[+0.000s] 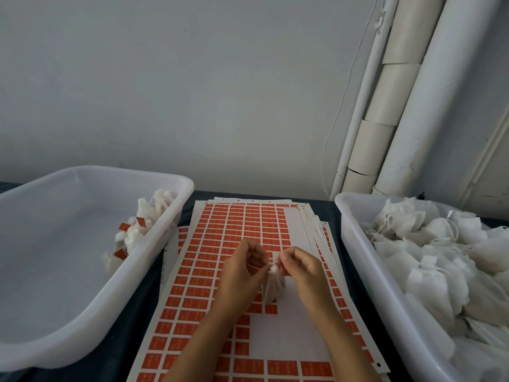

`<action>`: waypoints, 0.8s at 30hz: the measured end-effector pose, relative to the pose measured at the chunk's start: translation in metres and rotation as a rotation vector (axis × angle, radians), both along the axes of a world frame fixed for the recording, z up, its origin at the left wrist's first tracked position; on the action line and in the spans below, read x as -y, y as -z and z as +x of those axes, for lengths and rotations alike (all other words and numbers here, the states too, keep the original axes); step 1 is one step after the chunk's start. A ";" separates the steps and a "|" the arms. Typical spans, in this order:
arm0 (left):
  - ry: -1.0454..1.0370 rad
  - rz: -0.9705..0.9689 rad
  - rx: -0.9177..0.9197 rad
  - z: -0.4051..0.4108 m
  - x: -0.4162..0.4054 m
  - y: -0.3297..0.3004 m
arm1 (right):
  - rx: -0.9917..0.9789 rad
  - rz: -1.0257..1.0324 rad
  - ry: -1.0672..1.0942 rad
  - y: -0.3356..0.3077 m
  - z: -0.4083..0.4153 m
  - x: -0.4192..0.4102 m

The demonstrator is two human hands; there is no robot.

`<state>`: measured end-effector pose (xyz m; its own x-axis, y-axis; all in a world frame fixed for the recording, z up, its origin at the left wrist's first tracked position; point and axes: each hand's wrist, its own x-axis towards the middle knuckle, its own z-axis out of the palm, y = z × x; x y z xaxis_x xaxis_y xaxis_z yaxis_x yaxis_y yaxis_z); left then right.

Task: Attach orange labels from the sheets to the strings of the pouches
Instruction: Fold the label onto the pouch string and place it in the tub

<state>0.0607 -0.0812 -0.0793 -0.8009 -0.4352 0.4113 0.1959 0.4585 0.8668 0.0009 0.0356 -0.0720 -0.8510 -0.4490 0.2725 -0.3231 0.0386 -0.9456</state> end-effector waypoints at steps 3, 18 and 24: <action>-0.015 -0.021 -0.015 0.000 0.001 0.000 | -0.017 0.049 -0.014 0.002 -0.001 0.002; 0.036 0.120 0.021 -0.004 0.008 0.004 | -0.095 0.162 0.013 0.004 -0.005 -0.004; 0.294 0.056 0.089 0.001 0.006 0.004 | -0.084 0.092 0.120 0.007 -0.006 -0.002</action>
<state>0.0616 -0.0874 -0.0833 -0.9275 -0.1996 0.3162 0.2355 0.3450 0.9086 -0.0050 0.0380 -0.0788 -0.8762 -0.3717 0.3069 -0.3883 0.1671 -0.9062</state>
